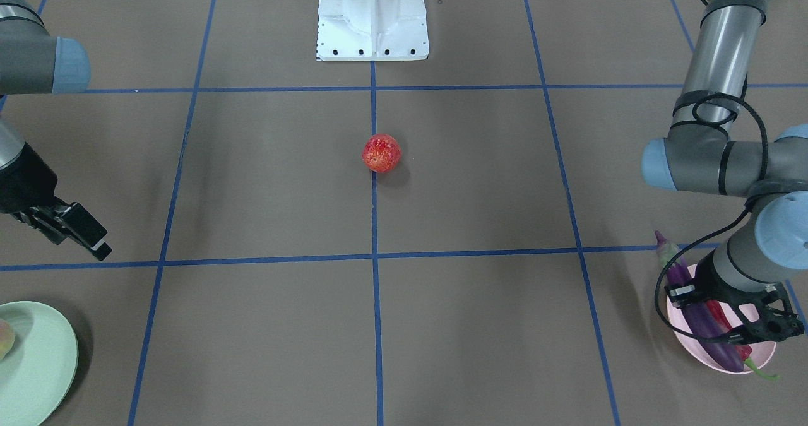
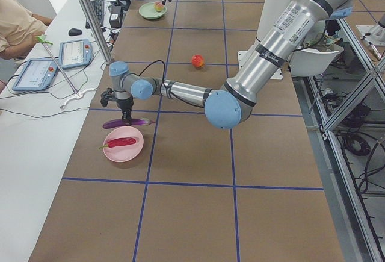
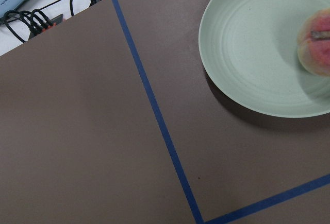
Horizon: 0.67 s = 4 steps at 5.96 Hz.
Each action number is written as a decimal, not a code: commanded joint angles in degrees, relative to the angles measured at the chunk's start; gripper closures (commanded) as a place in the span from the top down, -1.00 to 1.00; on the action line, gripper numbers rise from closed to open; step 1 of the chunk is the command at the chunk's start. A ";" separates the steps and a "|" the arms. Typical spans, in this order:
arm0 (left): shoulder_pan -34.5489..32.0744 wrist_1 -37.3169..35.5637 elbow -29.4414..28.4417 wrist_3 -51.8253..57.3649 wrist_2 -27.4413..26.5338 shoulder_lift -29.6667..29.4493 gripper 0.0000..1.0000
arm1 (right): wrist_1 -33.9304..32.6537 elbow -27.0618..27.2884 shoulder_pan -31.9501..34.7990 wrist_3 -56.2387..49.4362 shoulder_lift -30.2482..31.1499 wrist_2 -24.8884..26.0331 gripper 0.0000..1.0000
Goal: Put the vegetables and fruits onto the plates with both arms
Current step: 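Lift the eggplant with the left gripper and carry it to the pink plate, then lower the eggplant beside the pepper and open the left gripper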
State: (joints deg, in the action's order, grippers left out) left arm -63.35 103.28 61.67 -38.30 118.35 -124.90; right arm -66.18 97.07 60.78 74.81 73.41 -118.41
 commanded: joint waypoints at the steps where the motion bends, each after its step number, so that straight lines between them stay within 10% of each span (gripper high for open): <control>1: 0.51 0.17 -1.90 3.13 -0.05 1.06 -1.00 | 0.00 0.13 -0.05 0.07 -0.11 0.11 1.00; 4: 0.60 0.08 -5.16 3.85 -0.14 -1.31 -1.00 | -0.09 0.48 -0.14 0.69 -0.11 0.20 1.00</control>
State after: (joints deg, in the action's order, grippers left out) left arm -62.67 103.36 57.23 -34.53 118.22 -125.67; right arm -66.27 97.56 60.69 75.28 73.30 -118.27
